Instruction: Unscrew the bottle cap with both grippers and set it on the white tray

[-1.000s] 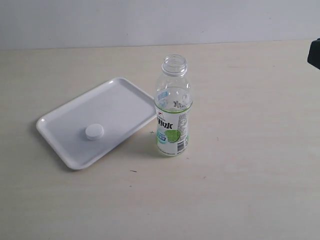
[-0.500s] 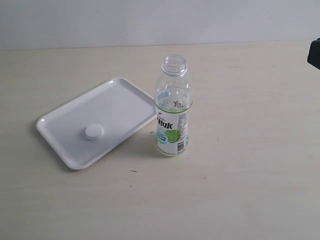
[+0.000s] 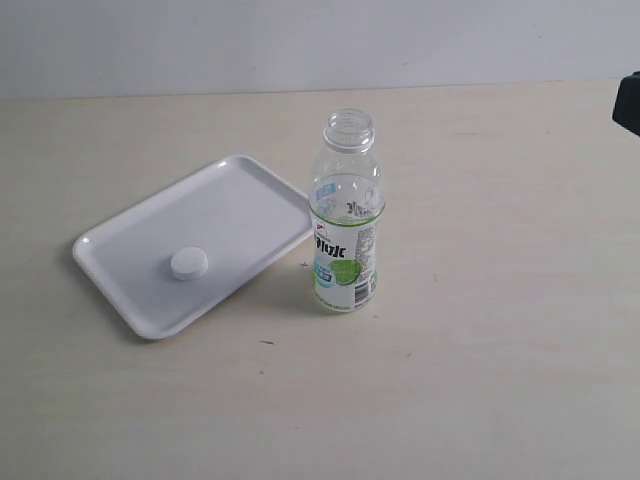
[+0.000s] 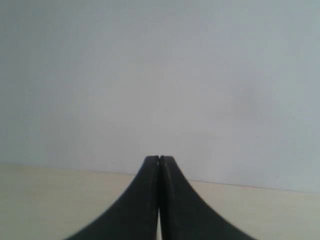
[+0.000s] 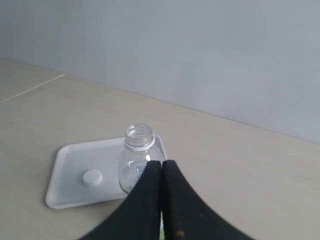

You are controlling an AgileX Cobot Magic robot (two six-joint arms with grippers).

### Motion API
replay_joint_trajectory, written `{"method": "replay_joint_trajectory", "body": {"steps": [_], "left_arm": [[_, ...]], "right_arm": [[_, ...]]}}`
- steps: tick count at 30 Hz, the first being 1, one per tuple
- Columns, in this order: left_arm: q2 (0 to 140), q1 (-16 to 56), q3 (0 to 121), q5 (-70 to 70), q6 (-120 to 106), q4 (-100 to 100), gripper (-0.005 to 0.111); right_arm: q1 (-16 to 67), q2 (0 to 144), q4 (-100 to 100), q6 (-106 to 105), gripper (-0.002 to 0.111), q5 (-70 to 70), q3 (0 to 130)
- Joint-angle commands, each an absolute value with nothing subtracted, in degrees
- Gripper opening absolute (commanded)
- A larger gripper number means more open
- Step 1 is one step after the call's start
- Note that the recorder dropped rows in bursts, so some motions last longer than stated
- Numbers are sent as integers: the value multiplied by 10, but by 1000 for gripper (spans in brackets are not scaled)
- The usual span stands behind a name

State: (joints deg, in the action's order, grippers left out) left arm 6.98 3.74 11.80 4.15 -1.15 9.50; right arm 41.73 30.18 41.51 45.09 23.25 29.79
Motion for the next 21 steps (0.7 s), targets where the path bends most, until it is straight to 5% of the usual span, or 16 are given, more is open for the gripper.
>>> {"method": "replay_joint_trajectory", "body": {"steps": [1,7,21], "left_arm": [[23,-18,81,84,16,52,0],[0,-21,38,162,164,-91,0],[0,-17,0,209,169,-70,0]], "right_arm": [[415,300,421,452,0,226,295],[415,300,420,452,0,226,295],[415,300,420,452,0,226,295]]}}
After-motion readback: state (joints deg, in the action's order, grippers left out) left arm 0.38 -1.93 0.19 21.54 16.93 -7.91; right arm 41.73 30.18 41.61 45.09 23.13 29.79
